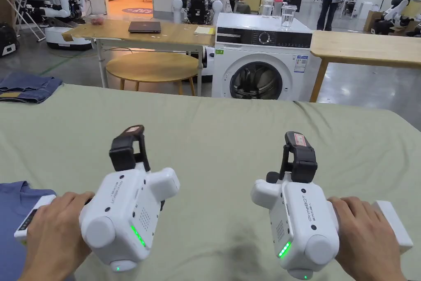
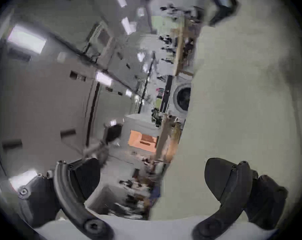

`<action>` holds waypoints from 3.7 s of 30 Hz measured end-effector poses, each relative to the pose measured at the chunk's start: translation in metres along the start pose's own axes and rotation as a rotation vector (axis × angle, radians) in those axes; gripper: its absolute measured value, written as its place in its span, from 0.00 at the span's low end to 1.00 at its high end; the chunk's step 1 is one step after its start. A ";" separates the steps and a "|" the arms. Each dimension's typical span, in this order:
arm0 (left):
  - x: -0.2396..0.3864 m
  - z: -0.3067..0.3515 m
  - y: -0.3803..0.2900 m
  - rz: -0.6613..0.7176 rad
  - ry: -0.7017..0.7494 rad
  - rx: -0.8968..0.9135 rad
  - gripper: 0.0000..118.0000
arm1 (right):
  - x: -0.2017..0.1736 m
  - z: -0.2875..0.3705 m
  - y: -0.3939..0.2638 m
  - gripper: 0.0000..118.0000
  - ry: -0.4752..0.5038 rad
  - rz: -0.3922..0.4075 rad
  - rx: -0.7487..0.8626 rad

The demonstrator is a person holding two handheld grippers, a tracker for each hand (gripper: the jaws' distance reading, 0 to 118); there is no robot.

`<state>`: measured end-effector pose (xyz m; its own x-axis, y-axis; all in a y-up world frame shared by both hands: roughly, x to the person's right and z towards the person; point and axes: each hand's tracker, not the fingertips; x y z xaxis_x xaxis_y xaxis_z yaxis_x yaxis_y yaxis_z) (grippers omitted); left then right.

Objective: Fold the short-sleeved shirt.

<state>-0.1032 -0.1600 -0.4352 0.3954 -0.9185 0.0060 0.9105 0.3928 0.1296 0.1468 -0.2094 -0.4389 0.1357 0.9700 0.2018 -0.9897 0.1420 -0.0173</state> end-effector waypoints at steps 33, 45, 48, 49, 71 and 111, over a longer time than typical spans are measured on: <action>-0.034 -0.004 -0.030 1.209 -0.018 -0.046 0.70 | 0.059 0.011 0.016 0.39 0.038 -1.310 -0.326; -0.029 -0.002 -0.031 1.167 -0.007 -0.059 0.00 | 0.065 0.014 0.012 0.00 0.033 -1.318 -0.308; -0.030 -0.002 -0.031 1.159 -0.020 -0.067 0.00 | 0.064 0.014 0.013 0.00 0.032 -1.326 -0.313; -0.031 -0.002 -0.031 1.162 -0.018 -0.076 0.00 | 0.065 0.014 0.013 0.00 0.035 -1.335 -0.315; -0.088 0.048 -0.147 1.123 -0.004 -0.489 0.00 | 0.051 0.002 0.085 0.00 0.236 -1.333 -0.229; -0.014 -0.004 -0.263 1.348 -0.339 -1.072 0.01 | 0.024 0.013 0.091 0.00 0.380 -1.264 -0.288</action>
<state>-0.3478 -0.2507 -0.4737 0.9608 0.1312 -0.2442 -0.2757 0.5461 -0.7911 0.0593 -0.1759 -0.4230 0.9900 0.1325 -0.0483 -0.1402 0.9616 -0.2358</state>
